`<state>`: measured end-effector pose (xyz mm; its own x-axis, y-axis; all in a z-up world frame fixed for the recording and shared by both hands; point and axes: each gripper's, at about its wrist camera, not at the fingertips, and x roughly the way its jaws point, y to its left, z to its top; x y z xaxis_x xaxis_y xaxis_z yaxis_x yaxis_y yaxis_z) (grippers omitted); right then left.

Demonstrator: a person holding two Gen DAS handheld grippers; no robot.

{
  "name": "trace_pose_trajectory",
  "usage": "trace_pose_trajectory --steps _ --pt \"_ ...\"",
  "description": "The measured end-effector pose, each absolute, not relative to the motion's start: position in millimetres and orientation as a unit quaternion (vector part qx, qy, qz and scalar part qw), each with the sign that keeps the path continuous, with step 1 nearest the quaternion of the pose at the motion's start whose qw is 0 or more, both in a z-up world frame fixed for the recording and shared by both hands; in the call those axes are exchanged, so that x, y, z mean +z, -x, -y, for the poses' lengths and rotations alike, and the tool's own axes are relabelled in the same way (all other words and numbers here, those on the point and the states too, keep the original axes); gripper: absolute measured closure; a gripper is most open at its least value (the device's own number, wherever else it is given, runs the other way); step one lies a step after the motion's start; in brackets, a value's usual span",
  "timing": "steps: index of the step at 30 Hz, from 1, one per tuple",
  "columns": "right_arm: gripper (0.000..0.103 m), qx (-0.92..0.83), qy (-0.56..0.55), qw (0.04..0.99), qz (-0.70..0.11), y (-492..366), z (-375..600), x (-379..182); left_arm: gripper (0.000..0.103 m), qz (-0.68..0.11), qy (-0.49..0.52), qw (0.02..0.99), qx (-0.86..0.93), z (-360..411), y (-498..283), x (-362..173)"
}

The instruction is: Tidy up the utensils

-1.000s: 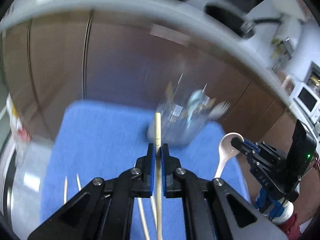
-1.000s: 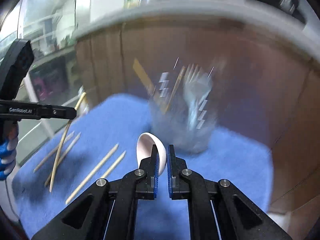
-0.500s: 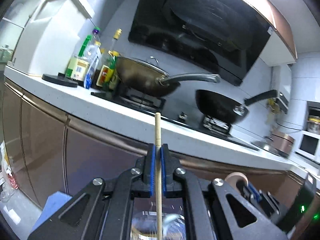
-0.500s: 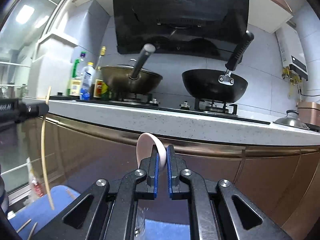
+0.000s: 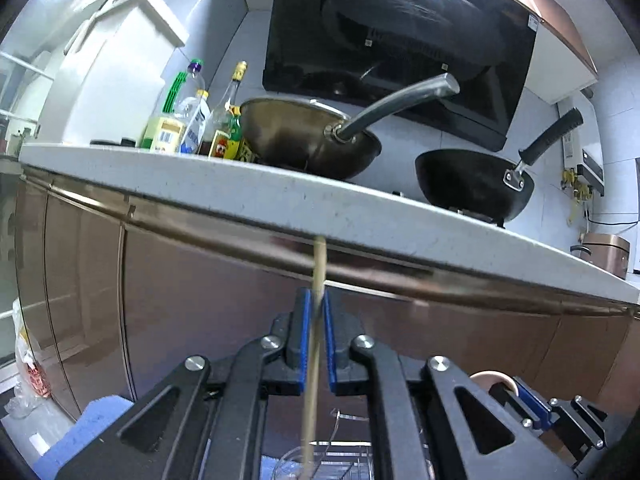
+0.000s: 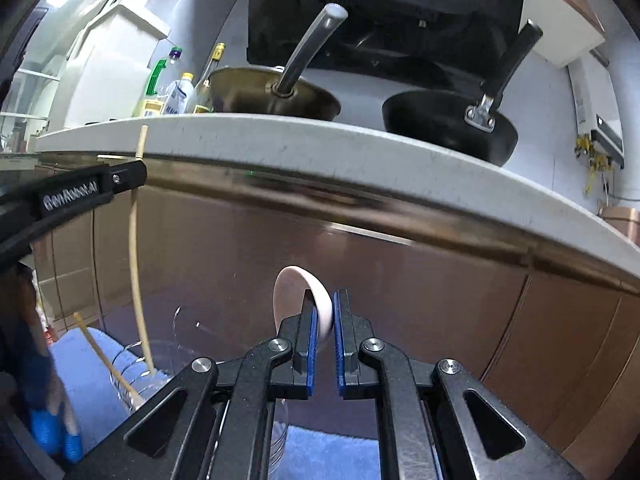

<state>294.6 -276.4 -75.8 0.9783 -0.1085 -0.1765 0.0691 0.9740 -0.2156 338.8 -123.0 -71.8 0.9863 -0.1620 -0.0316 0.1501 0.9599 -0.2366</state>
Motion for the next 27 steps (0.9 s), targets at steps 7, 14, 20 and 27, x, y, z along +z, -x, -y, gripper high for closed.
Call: trace_pose_trajectory --steps 7,14,20,27 --pt "0.072 -0.028 0.101 0.99 -0.093 -280 270 -78 0.073 -0.045 0.127 0.986 -0.097 109 -324 -67" --pt "0.071 -0.03 0.088 0.991 -0.099 -261 271 -66 0.067 -0.063 0.112 0.988 -0.09 96 -298 -50" --pt "0.057 -0.026 0.057 0.992 -0.113 -235 274 -49 0.061 -0.106 0.07 0.99 -0.066 91 -261 -34" --pt "0.036 -0.021 0.03 0.991 -0.126 -195 274 -31 0.056 -0.137 0.02 0.99 -0.037 88 -215 -25"
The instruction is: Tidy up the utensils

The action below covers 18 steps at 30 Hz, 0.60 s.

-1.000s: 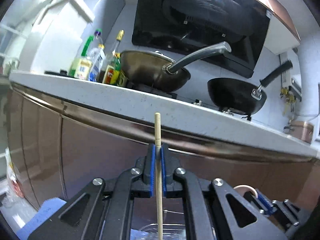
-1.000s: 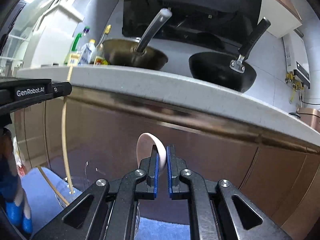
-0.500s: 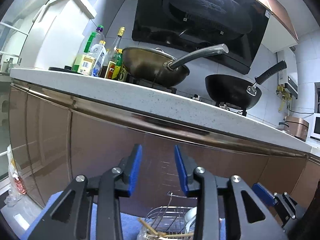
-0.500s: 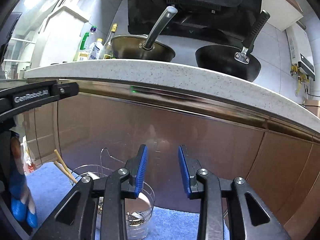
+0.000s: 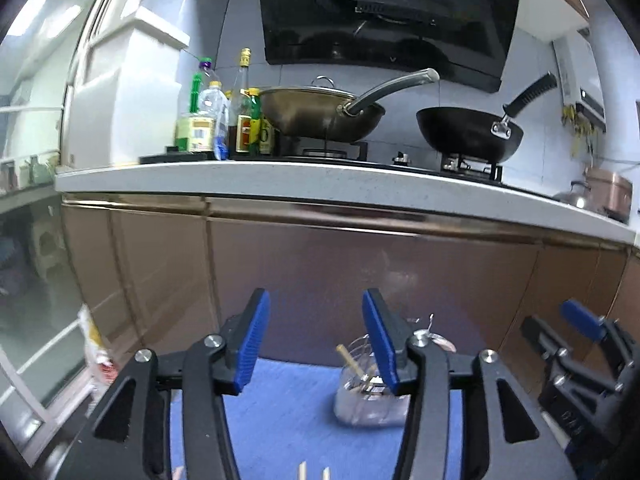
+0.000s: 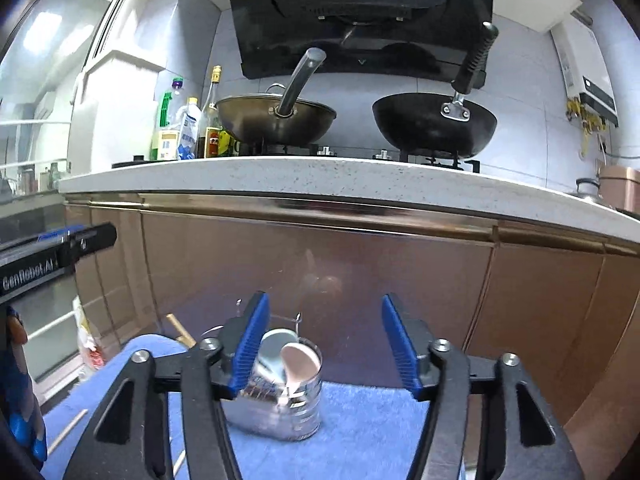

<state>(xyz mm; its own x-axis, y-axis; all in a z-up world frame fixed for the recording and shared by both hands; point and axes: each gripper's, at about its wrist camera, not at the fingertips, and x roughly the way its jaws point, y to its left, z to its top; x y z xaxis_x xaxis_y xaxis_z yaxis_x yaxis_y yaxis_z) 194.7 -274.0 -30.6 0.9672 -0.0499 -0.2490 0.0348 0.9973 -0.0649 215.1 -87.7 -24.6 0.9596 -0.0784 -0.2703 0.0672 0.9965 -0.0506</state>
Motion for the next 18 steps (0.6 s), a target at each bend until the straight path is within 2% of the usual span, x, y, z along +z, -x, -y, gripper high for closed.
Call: trace_pose_trajectory --steps 3,9,18 --pt "0.022 -0.023 0.018 0.992 -0.127 -172 275 -24 0.052 -0.131 0.002 0.991 -0.028 85 -193 -19" --pt "0.002 -0.036 -0.001 0.992 -0.121 -134 276 -14 0.046 -0.119 -0.014 0.993 -0.02 73 -155 -7" --pt "0.0 -0.062 -0.016 0.991 -0.118 -88 279 0 0.039 -0.086 -0.024 0.996 0.004 56 -103 9"
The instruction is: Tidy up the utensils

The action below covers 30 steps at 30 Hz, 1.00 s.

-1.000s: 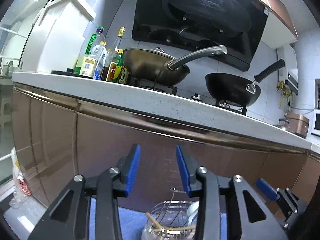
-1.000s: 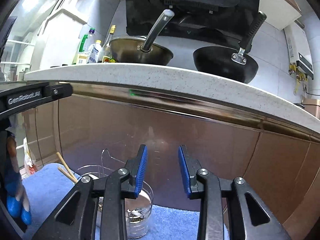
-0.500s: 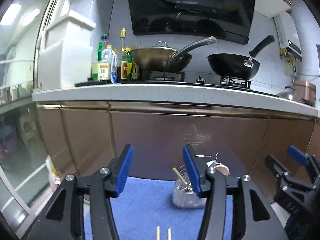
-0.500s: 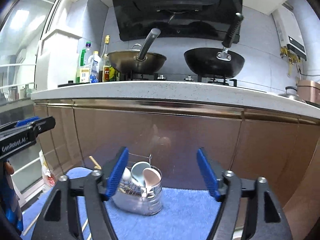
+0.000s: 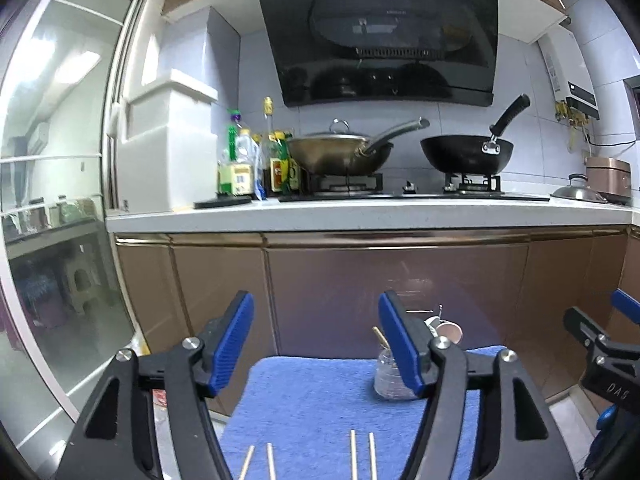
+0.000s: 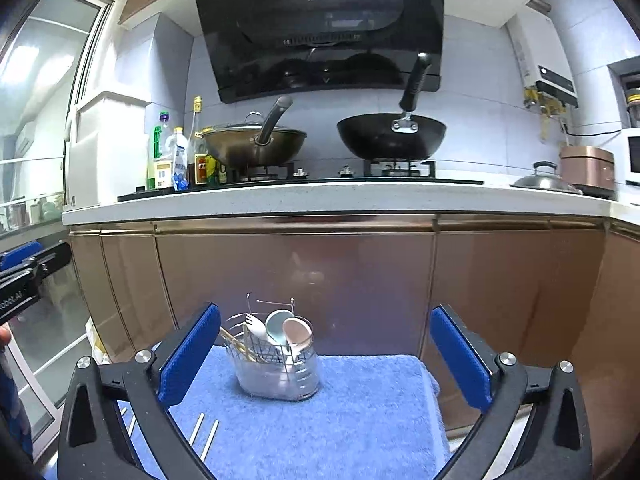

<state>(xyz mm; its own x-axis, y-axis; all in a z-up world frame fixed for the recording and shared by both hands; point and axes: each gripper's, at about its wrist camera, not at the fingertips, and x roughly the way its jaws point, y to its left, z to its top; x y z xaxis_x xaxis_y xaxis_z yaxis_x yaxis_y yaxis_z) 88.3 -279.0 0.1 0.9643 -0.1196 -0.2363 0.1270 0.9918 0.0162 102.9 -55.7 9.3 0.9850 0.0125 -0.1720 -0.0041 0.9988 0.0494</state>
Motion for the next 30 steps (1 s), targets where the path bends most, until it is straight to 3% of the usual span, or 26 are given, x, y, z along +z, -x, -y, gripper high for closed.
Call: trace_pose_trajectory --steps 9,30 --pt "0.0 -0.084 -0.023 0.991 -0.105 -43 282 12 0.033 -0.064 -0.045 0.997 0.018 45 -57 19" --pt "0.0 -0.088 -0.01 0.993 -0.072 14 274 37 0.032 -0.019 -0.019 0.999 0.03 15 2 34"
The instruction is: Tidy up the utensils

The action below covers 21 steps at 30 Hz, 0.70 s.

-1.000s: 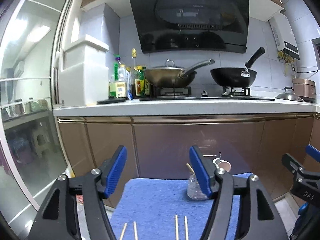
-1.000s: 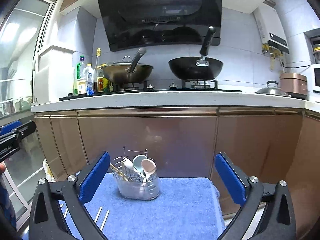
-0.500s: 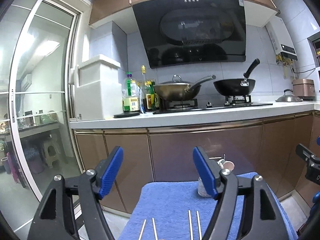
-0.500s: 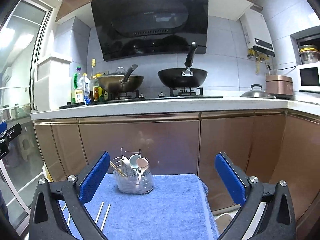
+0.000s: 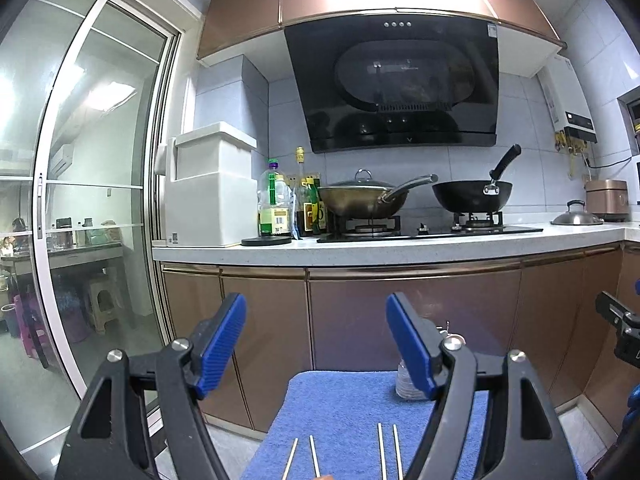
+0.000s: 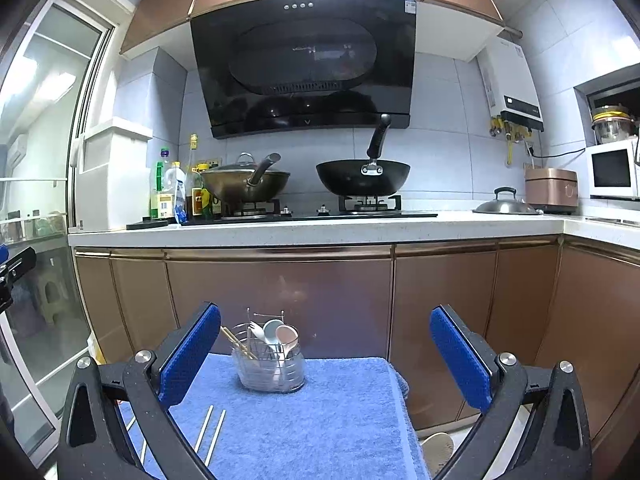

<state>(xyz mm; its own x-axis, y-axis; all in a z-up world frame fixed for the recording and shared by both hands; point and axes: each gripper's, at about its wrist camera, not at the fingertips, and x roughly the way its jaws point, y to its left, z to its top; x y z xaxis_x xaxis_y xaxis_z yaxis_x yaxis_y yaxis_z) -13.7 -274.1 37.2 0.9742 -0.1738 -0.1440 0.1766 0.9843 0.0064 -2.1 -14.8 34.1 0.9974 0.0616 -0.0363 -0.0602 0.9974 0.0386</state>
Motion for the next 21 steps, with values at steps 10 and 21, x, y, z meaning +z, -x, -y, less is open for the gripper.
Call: trace_pose_trajectory --steps 10,21 --pt "0.0 -0.098 0.002 0.993 -0.067 24 272 38 0.031 -0.013 -0.015 0.999 0.029 15 12 33" --pt "0.0 -0.097 -0.001 0.993 -0.067 25 274 34 0.031 -0.021 -0.014 0.999 0.032 12 7 27"
